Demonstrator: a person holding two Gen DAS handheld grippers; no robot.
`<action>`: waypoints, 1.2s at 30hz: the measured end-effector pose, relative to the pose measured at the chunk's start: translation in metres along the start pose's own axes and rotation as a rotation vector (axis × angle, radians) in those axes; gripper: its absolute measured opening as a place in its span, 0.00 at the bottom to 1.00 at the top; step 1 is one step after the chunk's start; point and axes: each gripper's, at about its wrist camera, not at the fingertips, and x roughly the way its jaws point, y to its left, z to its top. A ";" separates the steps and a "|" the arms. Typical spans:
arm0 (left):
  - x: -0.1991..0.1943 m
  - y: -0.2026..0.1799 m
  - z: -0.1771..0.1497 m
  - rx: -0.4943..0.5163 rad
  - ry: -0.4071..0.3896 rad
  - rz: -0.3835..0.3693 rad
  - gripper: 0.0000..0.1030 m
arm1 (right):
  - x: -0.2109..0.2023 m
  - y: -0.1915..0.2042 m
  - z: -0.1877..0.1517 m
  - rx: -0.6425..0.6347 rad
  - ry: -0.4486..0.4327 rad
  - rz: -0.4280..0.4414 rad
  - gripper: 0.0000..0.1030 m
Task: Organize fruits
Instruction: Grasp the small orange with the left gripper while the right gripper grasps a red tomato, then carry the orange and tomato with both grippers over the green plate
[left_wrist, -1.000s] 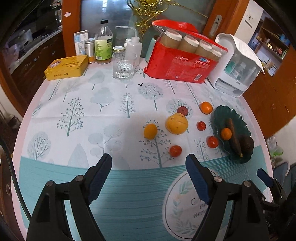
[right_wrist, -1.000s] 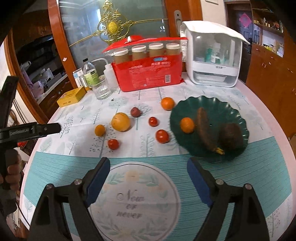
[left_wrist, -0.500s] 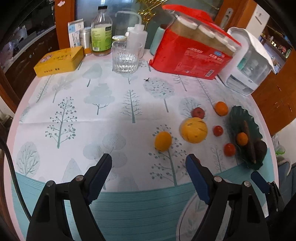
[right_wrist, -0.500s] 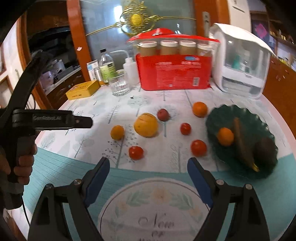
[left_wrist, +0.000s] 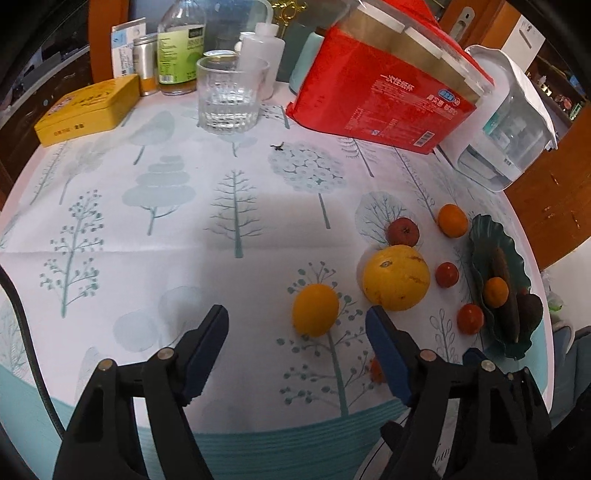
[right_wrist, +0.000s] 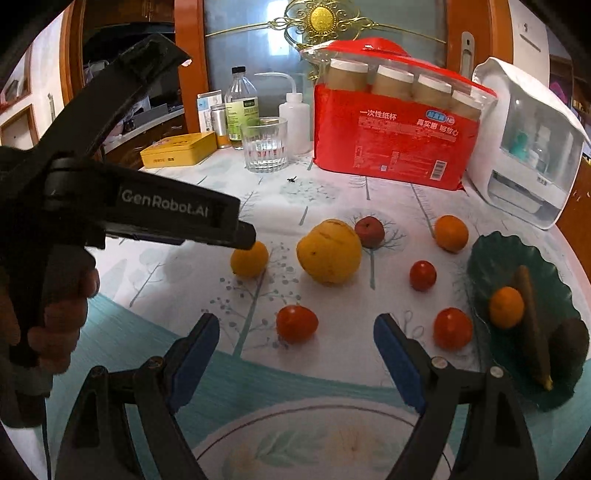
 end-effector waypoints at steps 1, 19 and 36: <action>0.002 -0.001 0.001 0.004 0.001 -0.003 0.69 | 0.003 -0.001 0.000 0.003 0.002 -0.004 0.83; 0.036 -0.010 0.002 0.045 0.053 -0.013 0.35 | 0.039 -0.008 -0.002 0.011 0.113 0.078 0.33; 0.020 -0.003 -0.004 0.032 0.022 -0.017 0.28 | 0.025 -0.017 0.000 0.065 0.148 0.080 0.29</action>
